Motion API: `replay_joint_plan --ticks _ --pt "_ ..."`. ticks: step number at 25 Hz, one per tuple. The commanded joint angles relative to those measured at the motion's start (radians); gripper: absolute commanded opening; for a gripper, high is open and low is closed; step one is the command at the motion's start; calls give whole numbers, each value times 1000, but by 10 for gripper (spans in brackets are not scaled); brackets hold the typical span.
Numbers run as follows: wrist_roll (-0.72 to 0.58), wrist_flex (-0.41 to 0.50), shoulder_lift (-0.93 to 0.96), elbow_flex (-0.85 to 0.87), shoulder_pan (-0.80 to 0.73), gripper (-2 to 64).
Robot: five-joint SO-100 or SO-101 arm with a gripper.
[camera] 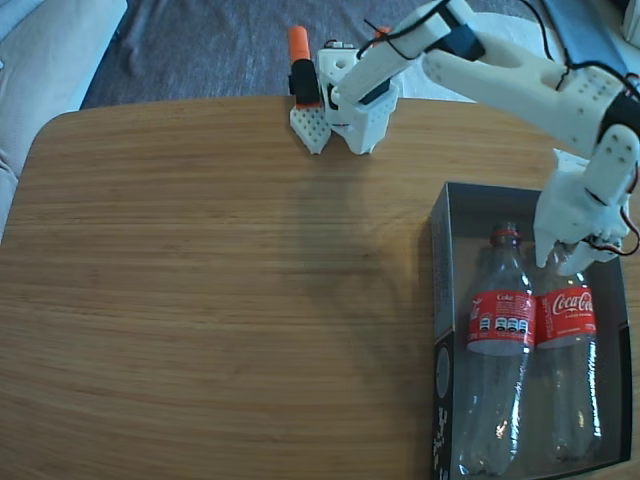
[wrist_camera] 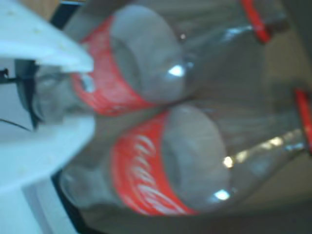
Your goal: Grasp the bottles and put them in the box.
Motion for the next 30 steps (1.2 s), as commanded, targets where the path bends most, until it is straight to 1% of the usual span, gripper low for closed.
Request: replay_joint_plan --ticks 1,5,10,14,24,27,30 --pt "-2 29 110 -43 35 -5" --pt "14 66 155 -43 91 -4" --pt "187 69 235 -41 209 -4" --pt "238 69 305 -26 321 -4" --pt "245 55 565 259 511 -4" --pt "245 52 650 360 537 -4" --pt "247 14 750 479 561 -4"
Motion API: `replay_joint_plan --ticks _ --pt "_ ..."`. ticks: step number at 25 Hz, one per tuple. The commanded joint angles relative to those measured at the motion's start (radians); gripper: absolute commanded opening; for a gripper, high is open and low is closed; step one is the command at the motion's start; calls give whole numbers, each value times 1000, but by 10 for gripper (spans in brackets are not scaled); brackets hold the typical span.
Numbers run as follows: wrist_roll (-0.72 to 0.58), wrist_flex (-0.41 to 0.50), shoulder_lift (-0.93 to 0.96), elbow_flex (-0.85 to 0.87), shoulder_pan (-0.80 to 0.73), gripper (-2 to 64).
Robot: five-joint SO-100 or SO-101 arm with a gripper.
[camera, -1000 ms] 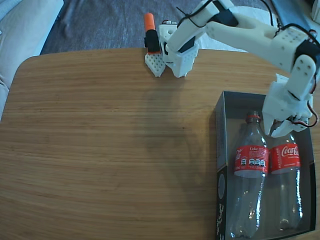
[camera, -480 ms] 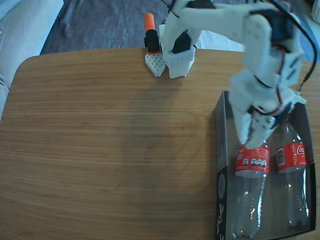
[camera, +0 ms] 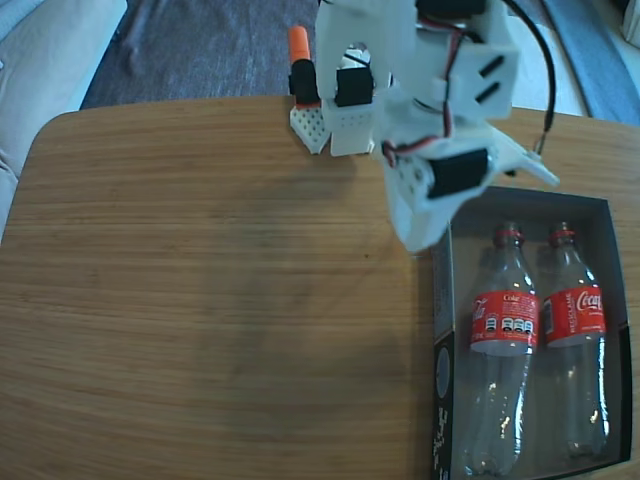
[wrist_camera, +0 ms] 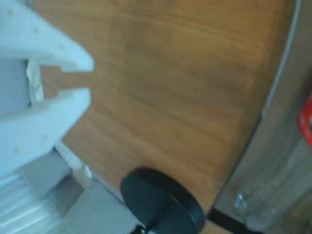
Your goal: Grasp the bottles and put them in the box.
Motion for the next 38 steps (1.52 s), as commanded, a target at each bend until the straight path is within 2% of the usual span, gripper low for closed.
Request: replay_joint_plan --ticks 1,7,12,15,22,28,32,35,38 --pt "21 -12 140 64 29 -4" --pt "218 -41 298 232 86 -4" --pt "314 -43 425 388 110 -4" --pt "350 -86 529 526 120 -4" --pt "339 -206 785 811 132 -4" --pt "184 -305 956 1026 132 -4" --pt "186 -359 1020 1157 135 -4" --pt "187 -399 1057 1197 189 -4" --pt "187 -402 1098 1241 222 -4"
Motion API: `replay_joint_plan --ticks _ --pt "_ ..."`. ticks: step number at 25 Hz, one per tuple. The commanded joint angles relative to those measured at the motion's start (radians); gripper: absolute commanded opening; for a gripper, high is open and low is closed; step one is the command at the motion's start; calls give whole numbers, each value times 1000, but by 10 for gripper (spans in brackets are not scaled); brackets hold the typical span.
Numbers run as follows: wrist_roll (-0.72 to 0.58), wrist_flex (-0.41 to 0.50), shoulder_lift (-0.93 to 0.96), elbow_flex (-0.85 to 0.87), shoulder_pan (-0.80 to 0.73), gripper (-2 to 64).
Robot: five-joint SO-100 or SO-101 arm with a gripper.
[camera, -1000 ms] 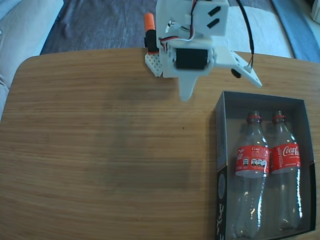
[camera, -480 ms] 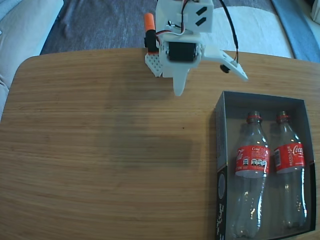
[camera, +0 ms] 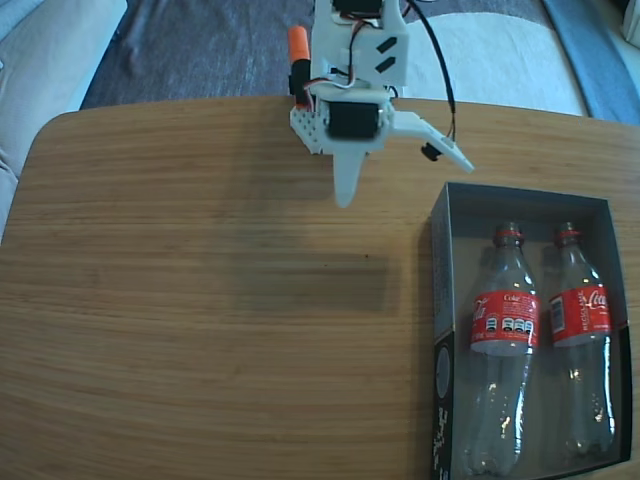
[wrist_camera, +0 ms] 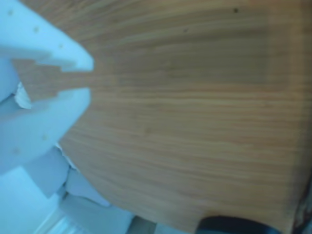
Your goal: Grasp the bottles and put them in the box.
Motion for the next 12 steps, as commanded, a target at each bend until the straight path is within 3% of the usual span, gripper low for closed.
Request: replay_joint_plan --ticks 1,6,12 --pt "-2 -5 44 21 21 -4" --pt "121 3 166 103 41 -4" --pt "127 5 301 196 41 -4"
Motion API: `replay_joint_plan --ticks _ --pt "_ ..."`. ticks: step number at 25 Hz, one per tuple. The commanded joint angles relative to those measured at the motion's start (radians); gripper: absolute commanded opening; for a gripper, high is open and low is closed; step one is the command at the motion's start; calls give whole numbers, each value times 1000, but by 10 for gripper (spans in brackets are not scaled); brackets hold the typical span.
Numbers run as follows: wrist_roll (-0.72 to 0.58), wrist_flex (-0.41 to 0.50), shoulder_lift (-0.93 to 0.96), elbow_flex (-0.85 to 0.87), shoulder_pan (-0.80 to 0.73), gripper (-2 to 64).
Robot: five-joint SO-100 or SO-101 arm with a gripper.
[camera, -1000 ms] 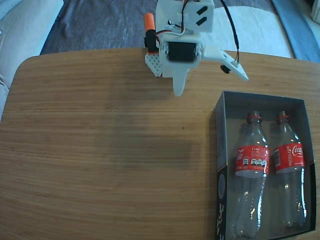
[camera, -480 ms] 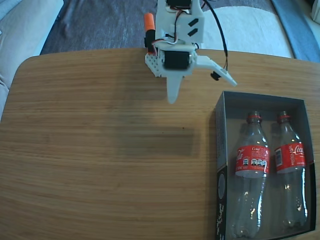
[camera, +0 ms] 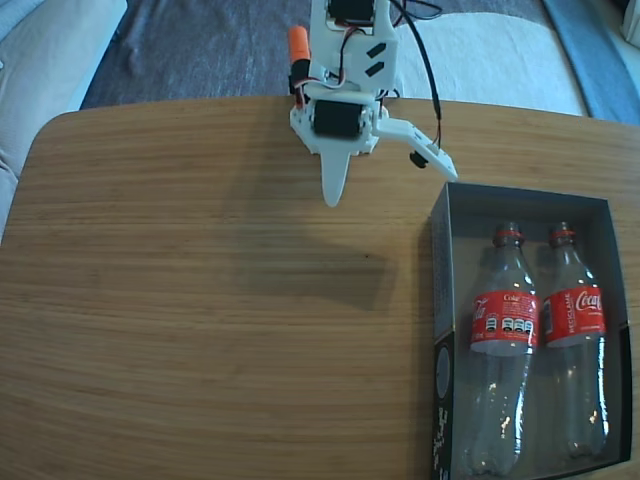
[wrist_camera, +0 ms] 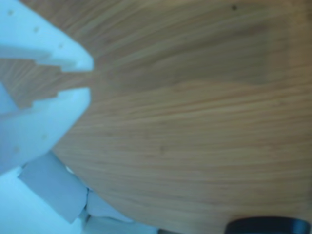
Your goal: Grasp the bottles and put them in the box.
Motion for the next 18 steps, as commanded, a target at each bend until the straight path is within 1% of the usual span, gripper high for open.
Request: replay_joint_plan --ticks 1,5,11,18 --pt "2 5 44 15 6 -4" --pt "2 -5 101 97 5 -4" --pt "2 6 173 176 3 -4" --pt "2 6 193 187 6 -4"
